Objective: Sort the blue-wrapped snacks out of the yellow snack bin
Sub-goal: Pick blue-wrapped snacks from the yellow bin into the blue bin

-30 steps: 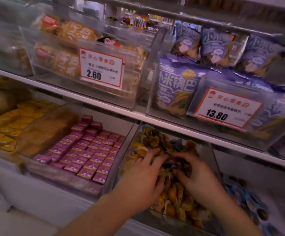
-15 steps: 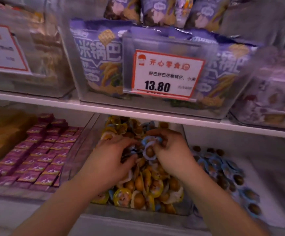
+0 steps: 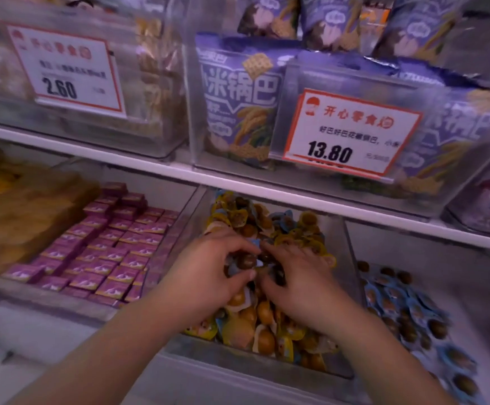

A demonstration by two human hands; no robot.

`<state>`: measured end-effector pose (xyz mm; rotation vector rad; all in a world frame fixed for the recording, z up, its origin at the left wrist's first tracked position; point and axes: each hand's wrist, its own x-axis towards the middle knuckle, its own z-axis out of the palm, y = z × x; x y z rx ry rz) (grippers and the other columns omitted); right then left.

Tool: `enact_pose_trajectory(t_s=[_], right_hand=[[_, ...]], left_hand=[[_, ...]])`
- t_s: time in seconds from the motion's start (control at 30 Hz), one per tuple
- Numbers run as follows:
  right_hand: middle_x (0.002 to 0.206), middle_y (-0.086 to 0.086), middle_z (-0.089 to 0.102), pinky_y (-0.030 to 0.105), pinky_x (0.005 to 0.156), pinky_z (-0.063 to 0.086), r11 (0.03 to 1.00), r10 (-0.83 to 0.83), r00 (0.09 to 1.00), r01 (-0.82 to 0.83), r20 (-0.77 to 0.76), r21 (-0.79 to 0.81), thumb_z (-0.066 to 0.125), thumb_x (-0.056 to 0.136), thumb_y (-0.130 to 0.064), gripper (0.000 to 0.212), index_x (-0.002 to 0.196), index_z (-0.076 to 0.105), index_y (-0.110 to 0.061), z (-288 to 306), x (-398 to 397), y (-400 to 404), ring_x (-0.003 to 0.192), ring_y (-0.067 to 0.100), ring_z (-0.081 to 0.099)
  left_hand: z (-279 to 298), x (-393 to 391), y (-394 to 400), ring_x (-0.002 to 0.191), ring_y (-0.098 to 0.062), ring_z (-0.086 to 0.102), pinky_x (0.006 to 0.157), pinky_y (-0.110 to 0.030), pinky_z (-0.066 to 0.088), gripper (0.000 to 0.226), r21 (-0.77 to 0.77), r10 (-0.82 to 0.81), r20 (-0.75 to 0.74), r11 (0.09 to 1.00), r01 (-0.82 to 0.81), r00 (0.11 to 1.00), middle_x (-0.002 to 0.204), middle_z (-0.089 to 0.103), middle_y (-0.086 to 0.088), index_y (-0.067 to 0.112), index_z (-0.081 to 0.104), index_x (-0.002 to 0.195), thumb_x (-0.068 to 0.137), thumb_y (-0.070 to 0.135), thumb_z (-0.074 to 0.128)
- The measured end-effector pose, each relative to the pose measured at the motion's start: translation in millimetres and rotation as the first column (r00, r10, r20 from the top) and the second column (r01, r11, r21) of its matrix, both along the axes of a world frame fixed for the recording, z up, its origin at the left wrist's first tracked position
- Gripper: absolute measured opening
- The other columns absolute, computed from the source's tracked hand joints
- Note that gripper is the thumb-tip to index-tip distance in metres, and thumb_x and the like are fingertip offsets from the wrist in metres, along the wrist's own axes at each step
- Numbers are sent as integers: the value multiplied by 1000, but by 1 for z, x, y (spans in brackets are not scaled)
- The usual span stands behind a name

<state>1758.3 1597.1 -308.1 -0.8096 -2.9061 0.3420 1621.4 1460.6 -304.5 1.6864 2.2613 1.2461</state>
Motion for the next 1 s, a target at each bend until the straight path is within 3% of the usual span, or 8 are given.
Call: enact_pose_trajectory(t_s=[0.17,0.27,0.53,0.63,0.73,0.83,0.9,1.0], right_hand=[[113,-4,58,34,86,47,990,108,983,-93,-149,106,55,88,-35,48,135,50,-35,0,-4,-5,109,20,53],[111,-7,61,29,84,47,988,145,960,-126,-240,94,64,86,-24,48,131,54,-39,2,-2,-7,105,17,57],[109,-12,71,11,81,50,947,-221,831,58,-511,-315,69,90,-25,27,117,70,-28,17,-4,-1,99,3,66],[104,-8,75,15,81,51,786,-397,758,-10,-517,-618,66,92,-21,20,112,72,-23,23,-6,-3,97,7,69],[100,10,76,33,70,56,375,-659,644,-167,-389,-912,60,93,-12,19,108,71,-8,26,-9,-13,88,21,73],[100,13,72,30,53,52,-16,-614,736,-373,-285,-928,56,92,-24,29,109,71,-6,36,-2,-21,76,19,69],[101,11,71,29,54,53,-14,-555,760,-416,-338,-909,62,89,-32,31,110,72,-12,40,6,-22,76,17,67],[96,10,72,27,53,49,197,-585,720,-320,-373,-927,72,77,-26,35,109,68,-12,39,18,-22,72,15,67]], left_hand=[[8,3,-6,94,6,62,80,-6,44,19,175,62,189,980,-96,980,99,67,15,29,74,102,84,23,75],[11,5,-8,90,6,64,78,-11,49,17,195,67,297,972,-129,953,95,70,17,31,74,100,85,23,74],[9,11,-5,82,-1,69,70,-20,55,16,243,43,497,952,-186,867,86,74,10,28,72,103,90,21,70],[8,19,-3,82,-2,71,69,-18,55,17,320,6,563,920,-225,826,87,75,12,27,71,103,90,16,69],[6,28,-2,93,-5,71,81,-27,58,25,344,-36,568,918,-198,822,98,75,8,24,70,108,88,8,70],[8,36,1,101,-2,68,88,-26,56,33,351,-41,500,923,-160,865,106,72,9,25,68,111,85,5,74],[12,39,3,105,4,65,91,-18,51,43,362,-66,461,925,-120,885,107,72,18,32,65,115,82,7,77],[15,46,4,109,16,56,90,-2,40,56,309,-105,355,951,-10,929,111,64,37,48,55,121,79,21,81]])
